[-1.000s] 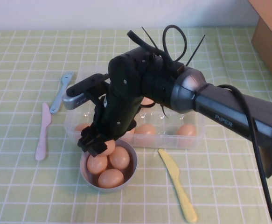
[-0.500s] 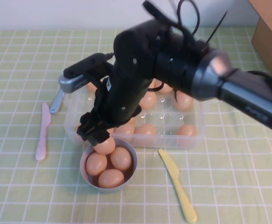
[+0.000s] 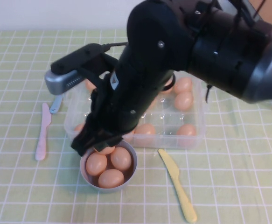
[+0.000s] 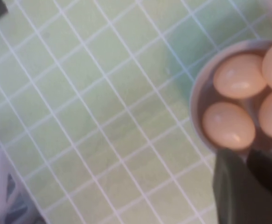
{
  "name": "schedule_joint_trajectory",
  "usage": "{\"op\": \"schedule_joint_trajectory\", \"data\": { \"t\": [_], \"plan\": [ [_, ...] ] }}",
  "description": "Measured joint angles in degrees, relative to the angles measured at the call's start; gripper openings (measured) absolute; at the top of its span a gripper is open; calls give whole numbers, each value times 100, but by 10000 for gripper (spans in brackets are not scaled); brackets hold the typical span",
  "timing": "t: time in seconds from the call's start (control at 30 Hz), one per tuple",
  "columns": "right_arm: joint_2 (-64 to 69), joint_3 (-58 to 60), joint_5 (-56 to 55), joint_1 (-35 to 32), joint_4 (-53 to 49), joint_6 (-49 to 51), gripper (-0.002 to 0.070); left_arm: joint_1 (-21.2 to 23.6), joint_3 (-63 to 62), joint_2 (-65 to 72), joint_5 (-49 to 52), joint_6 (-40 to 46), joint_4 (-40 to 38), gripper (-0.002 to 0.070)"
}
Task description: Take an egg out of the egg box
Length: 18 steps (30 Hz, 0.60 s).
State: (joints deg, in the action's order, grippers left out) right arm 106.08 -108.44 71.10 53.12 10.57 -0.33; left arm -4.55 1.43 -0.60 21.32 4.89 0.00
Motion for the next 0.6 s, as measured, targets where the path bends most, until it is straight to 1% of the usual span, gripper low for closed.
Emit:
{"op": "schedule_joint_trajectory", "data": {
  "t": [0.07, 0.17, 0.37, 0.6],
  "plan": [
    [-135, 213, 0, 0, -56, -70, 17, 0, 0, 0, 0, 0, 0, -3],
    [-373, 583, 0, 0, -223, -92, -5, 0, 0, 0, 0, 0, 0, -3],
    [-1269, 1462, 0, 0, -696, -101, -13, 0, 0, 0, 0, 0, 0, -3],
    [-2657, 2326, 0, 0, -709, -11, -16, 0, 0, 0, 0, 0, 0, -3]
  ]
}}
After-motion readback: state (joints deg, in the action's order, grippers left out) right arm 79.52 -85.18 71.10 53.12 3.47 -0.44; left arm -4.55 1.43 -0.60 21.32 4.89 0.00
